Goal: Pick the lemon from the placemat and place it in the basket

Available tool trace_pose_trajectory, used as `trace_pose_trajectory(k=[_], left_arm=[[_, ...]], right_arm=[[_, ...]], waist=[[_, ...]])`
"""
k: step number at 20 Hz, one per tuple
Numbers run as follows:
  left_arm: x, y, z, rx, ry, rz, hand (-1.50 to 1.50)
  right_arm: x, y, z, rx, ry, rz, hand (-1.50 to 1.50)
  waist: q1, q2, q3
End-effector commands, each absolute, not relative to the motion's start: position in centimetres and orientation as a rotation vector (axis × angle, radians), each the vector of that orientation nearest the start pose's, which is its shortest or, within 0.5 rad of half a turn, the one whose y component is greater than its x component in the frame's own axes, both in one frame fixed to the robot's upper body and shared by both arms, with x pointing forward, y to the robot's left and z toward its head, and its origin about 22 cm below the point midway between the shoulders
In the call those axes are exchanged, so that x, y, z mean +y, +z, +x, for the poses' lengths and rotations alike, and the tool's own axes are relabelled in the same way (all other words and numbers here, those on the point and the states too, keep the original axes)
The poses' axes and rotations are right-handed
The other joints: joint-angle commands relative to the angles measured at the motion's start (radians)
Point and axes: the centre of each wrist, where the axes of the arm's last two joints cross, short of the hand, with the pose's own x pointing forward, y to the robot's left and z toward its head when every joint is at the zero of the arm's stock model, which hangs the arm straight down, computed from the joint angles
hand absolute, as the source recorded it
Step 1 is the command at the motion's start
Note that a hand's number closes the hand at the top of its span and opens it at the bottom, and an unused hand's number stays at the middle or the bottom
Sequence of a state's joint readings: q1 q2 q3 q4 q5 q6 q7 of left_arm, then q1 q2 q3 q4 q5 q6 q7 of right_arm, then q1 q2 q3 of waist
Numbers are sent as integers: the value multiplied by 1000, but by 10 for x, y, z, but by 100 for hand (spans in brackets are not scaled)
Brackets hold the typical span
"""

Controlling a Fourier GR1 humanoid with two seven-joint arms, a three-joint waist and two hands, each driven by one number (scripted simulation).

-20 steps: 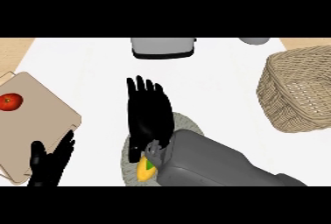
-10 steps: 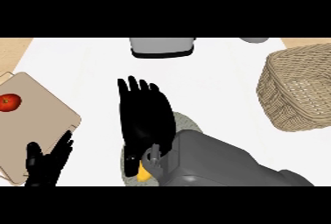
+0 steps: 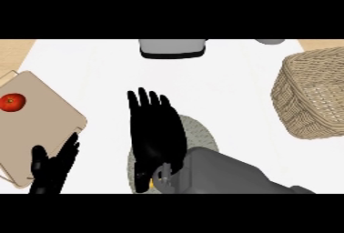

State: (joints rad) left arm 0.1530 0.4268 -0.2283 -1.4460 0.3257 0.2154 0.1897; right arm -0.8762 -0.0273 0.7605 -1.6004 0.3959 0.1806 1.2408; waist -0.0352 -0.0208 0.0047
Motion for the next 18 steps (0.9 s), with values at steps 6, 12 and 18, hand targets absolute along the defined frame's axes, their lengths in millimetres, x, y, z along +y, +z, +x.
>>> trace_pose_trajectory(k=[6, 12, 18], left_arm=[[293, -54, 193, -992, -20, 156, 0], [304, -52, 193, -1004, -11, 166, 0], [303, -49, 195, -1009, -26, 163, 0]], right_arm=[[21, 146, 222, -979, 1199, -762, -150], [14, 129, 221, -936, 1162, -756, -150], [13, 110, 197, -927, 1163, -728, -150]], waist=[[12, 12, -7], [23, 15, -6], [28, 15, -6]])
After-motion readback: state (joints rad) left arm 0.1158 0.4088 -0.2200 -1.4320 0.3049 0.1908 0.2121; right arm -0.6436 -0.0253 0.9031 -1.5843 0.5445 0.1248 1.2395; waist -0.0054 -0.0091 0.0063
